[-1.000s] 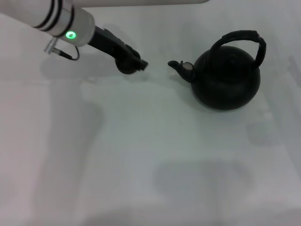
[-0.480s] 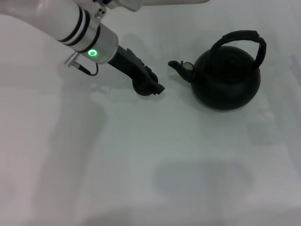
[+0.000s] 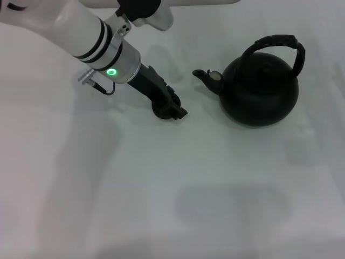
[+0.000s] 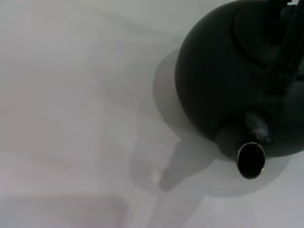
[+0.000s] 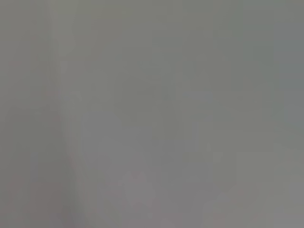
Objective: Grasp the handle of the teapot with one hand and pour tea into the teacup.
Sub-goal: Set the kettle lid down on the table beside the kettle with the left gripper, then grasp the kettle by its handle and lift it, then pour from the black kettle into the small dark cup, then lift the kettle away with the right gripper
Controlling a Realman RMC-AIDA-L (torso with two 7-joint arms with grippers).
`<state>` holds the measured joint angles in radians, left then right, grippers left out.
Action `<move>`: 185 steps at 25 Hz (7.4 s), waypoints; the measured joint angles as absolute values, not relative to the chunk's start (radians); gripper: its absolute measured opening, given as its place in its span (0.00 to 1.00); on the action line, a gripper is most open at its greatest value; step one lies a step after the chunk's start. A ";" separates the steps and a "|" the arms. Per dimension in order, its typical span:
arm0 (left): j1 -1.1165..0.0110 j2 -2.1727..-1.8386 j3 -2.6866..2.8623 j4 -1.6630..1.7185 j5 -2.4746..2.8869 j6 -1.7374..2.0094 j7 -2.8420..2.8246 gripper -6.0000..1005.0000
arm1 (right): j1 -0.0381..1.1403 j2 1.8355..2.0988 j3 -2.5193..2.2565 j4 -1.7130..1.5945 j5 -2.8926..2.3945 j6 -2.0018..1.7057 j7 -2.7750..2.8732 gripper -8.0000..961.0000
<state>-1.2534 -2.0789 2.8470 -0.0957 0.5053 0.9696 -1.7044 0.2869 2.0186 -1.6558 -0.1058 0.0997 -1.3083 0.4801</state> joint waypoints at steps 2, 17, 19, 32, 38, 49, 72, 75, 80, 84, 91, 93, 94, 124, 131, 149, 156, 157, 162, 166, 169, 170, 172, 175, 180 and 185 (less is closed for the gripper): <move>-1.253 -2.079 2.847 -0.096 0.506 0.968 -1.705 0.68 | 0.287 2.019 -1.657 -0.106 0.100 -1.308 0.480 0.90; -1.249 -2.082 2.847 -0.094 0.509 0.941 -1.717 0.70 | 0.282 2.022 -1.663 -0.106 0.093 -1.316 0.487 0.90; -1.249 -2.082 2.847 -0.094 0.510 0.944 -1.718 0.70 | 0.281 2.022 -1.663 -0.106 0.093 -1.316 0.487 0.90; -1.240 -2.082 2.847 -0.094 0.513 0.944 -1.730 0.71 | 0.280 2.022 -1.664 -0.106 0.090 -1.318 0.487 0.89; -1.246 -2.079 2.846 -0.096 0.500 0.943 -1.727 0.85 | 0.280 2.022 -1.664 -0.106 0.089 -1.319 0.487 0.89; -1.243 -2.071 2.845 -0.120 0.373 0.952 -1.652 0.88 | 0.278 2.022 -1.664 -0.106 0.091 -1.320 0.486 0.89; -0.923 -2.071 2.845 -0.312 -0.463 1.190 -1.116 0.88 | 0.280 2.017 -1.656 -0.121 0.098 -1.358 0.493 0.89; -0.837 -2.072 2.846 -0.305 -0.639 1.265 -1.002 0.88 | 0.278 2.015 -1.654 -0.126 0.099 -1.394 0.533 0.89; -0.705 -2.074 2.845 -0.228 -0.867 1.323 -0.823 0.88 | 0.277 2.006 -1.658 -0.132 0.094 -1.433 0.637 0.89; -0.613 -2.075 2.846 -0.110 -1.063 1.325 -0.644 0.88 | 0.277 1.992 -1.664 -0.129 0.016 -1.477 0.705 0.89; -0.509 -2.079 2.845 0.055 -1.291 1.320 -0.382 0.87 | 0.269 1.962 -1.664 -0.117 -0.211 -1.499 0.773 0.89; -0.496 -2.080 2.845 0.078 -1.300 1.317 -0.357 0.87 | 0.262 1.973 -1.665 -0.117 -0.226 -1.444 0.769 0.89; -0.493 -2.080 2.845 0.080 -1.304 1.314 -0.357 0.87 | 0.262 1.973 -1.665 -0.117 -0.226 -1.444 0.769 0.89; -0.452 -2.082 2.844 0.099 -1.326 1.281 -0.361 0.88 | 0.317 2.017 -1.688 -0.219 -0.283 -1.168 0.757 0.82; -0.453 -2.082 2.844 0.110 -1.327 1.279 -0.360 0.88 | 0.318 2.017 -1.700 -0.216 -0.286 -1.168 0.756 0.61; -0.447 -2.082 2.844 0.111 -1.327 1.279 -0.361 0.88 | 0.319 2.017 -1.707 -0.255 -0.286 -1.173 0.754 0.23; -0.440 -2.082 2.844 0.120 -1.323 1.279 -0.361 0.88 | 0.336 2.017 -1.723 -0.307 -0.286 -1.173 0.745 0.21; -0.439 -2.082 2.844 0.122 -1.322 1.279 -0.361 0.88 | 0.344 2.017 -1.728 -0.311 -0.285 -1.171 0.742 0.21; -0.435 -2.082 2.844 0.124 -1.322 1.279 -0.360 0.88 | 0.389 2.018 -1.762 -0.320 -0.284 -1.159 0.692 0.21; -0.433 -2.082 2.844 0.125 -1.319 1.279 -0.360 0.88 | 0.430 2.019 -1.775 -0.326 -0.283 -1.141 0.646 0.21; -0.430 -2.082 2.844 0.134 -1.319 1.276 -0.360 0.88 | 0.452 2.020 -1.781 -0.326 -0.281 -1.128 0.628 0.21; -0.429 -2.082 2.844 0.136 -1.319 1.273 -0.360 0.88 | 0.458 2.020 -1.781 -0.326 -0.279 -1.125 0.622 0.21; -0.429 -2.082 2.844 0.138 -1.319 1.266 -0.360 0.88 | 0.467 2.020 -1.782 -0.329 -0.278 -1.122 0.604 0.21; -0.429 -2.082 2.844 0.146 -1.319 1.255 -0.360 0.88 | 0.478 2.021 -1.803 -0.339 -0.279 -1.120 0.557 0.20; -0.428 -2.082 2.844 0.153 -1.319 1.249 -0.358 0.88 | 0.497 2.022 -1.814 -0.351 -0.277 -1.101 0.525 0.20; -0.429 -2.082 2.844 0.163 -1.319 1.235 -0.355 0.88 | 0.504 2.024 -1.813 -0.362 -0.277 -1.079 0.479 0.19</move>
